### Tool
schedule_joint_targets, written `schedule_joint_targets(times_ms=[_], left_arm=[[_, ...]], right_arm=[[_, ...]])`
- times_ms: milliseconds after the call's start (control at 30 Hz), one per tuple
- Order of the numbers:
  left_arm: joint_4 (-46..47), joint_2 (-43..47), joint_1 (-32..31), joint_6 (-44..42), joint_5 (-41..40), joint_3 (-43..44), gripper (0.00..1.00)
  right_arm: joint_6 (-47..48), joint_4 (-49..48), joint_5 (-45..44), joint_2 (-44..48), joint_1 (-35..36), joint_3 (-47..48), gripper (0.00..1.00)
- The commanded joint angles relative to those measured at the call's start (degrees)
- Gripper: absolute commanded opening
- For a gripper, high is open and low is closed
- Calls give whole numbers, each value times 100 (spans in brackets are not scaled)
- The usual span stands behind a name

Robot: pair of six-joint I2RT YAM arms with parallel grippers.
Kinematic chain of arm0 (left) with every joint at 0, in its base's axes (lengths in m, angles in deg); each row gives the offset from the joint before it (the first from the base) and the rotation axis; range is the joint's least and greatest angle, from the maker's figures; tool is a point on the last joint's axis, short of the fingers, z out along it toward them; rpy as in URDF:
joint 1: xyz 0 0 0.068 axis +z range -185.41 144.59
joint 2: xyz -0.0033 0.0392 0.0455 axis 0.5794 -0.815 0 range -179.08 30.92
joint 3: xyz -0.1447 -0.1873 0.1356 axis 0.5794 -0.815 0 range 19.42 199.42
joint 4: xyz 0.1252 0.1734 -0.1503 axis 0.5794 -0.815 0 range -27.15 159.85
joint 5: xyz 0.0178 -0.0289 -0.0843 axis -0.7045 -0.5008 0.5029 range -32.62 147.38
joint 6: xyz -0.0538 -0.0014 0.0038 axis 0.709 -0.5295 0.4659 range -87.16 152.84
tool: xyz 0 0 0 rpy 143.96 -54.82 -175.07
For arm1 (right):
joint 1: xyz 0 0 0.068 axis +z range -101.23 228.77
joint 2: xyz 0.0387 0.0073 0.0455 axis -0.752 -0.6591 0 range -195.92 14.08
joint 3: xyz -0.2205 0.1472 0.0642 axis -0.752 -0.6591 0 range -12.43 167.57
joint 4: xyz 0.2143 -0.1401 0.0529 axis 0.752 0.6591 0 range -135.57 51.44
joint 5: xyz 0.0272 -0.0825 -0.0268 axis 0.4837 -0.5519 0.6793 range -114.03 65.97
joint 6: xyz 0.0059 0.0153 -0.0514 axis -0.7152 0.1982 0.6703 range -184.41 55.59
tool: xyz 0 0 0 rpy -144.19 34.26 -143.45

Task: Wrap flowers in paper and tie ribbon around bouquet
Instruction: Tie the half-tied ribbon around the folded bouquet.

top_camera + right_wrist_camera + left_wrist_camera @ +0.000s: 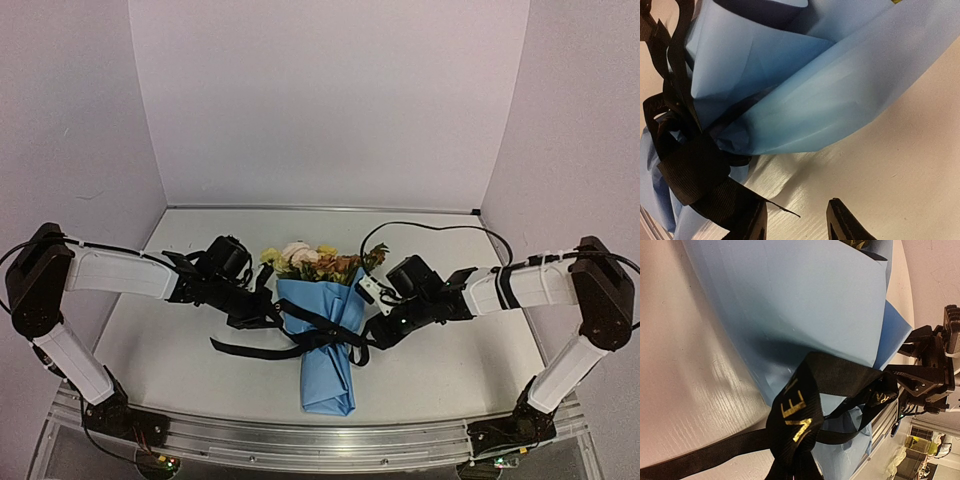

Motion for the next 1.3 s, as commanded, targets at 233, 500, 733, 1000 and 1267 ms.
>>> schedule_joint_targets(times_ms=[233, 500, 733, 1000, 1267], left_arm=[[4, 54, 19, -83, 34, 204, 0], [-12, 35, 20, -95, 39, 259, 0], [-78, 7, 21, -75, -2, 340, 0], [-90, -120, 19, -138, 55, 474, 0], [-76, -382, 1, -222, 136, 794, 17]], right_arm=[[66, 179, 436, -186, 97, 385, 42], [-157, 260, 594, -408, 107, 628, 28], [-216, 679, 168, -151, 105, 414, 1], [-201, 1586, -993, 505, 119, -1, 0], [-386, 1966, -1471, 779, 246, -262, 0]])
